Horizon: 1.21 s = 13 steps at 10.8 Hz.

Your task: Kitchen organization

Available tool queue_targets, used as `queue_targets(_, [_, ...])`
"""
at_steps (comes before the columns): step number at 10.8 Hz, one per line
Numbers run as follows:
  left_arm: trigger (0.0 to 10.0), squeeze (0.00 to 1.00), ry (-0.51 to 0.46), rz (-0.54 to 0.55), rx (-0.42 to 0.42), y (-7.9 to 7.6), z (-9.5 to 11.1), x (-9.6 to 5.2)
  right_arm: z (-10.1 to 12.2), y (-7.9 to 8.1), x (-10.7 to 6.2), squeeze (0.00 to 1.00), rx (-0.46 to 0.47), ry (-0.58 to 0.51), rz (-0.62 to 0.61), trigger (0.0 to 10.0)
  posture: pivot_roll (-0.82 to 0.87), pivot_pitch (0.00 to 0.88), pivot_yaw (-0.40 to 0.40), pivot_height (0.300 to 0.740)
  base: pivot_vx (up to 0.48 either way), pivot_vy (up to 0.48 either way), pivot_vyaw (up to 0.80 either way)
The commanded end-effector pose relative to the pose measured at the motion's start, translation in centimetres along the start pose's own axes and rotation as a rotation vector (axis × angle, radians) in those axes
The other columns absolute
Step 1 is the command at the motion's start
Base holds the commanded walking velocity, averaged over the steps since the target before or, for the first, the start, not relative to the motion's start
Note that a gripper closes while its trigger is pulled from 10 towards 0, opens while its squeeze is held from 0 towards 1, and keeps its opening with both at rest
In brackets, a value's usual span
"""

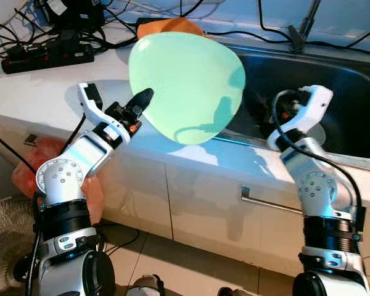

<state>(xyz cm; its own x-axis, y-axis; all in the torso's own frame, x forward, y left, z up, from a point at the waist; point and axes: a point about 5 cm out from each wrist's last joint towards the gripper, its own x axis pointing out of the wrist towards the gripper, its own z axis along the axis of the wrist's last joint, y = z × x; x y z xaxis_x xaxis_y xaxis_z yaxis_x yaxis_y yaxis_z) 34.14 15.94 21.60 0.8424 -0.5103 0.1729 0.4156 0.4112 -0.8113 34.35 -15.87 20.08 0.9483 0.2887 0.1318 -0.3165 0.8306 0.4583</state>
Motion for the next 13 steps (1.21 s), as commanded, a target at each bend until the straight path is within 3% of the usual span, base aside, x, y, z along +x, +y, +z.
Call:
queue_targets(1, [0.0, 0.0, -0.021, -0.087, 0.001, -1.2, 0.4, 0.3, -0.4, 0.2, 0.0, 0.0, 0.022, 0.021, 0.022, 10.0, 0.08, 0.082, 0.042, 0.74, 0.0, 0.0, 0.0])
queue_targets(2, [0.0, 0.0, -0.001, -0.117, -0.009, -1.6, 0.1, 0.4, -0.4, 0.6, 0.1, 0.0, 0.082, 0.016, 0.062, 10.0, 0.08, 0.083, 0.042, 0.74, 0.0, 0.0, 0.0])
queue_targets(5, [0.0, 0.0, 0.038, -0.175, -0.026, -2.4, -0.8, 0.8, -0.6, 2.2, 0.2, 0.0, 0.129, 0.033, 0.201, 10.0, 0.08, 0.084, 0.042, 0.74, 0.0, 0.0, 0.0])
queue_targets(6, [0.0, 0.0, 0.044, -0.188, -0.029, -2.6, -0.9, 0.8, -0.7, 2.7, 0.1, 0.0, 0.164, 0.036, 0.25, 4.6, 0.08, 0.085, 0.041, 0.74, 0.0, 0.0, 0.0])
queue_targets(7, [0.0, 0.0, 0.048, -0.192, -0.029, -2.6, -1.0, 0.7, -0.5, 3.1, -0.1, 0.0, 0.189, 0.029, 0.288, 0.0, 0.08, 0.087, 0.041, 0.74, 0.0, 0.0, 0.0])
queue_targets(13, [0.0, 0.0, 0.061, -0.198, -0.054, -1.5, -0.9, 0.0, -0.1, 3.4, -0.6, 0.0, 0.263, 0.032, 0.341, 0.0, 0.08, 0.086, 0.037, 0.74, 0.0, 0.0, 0.0])
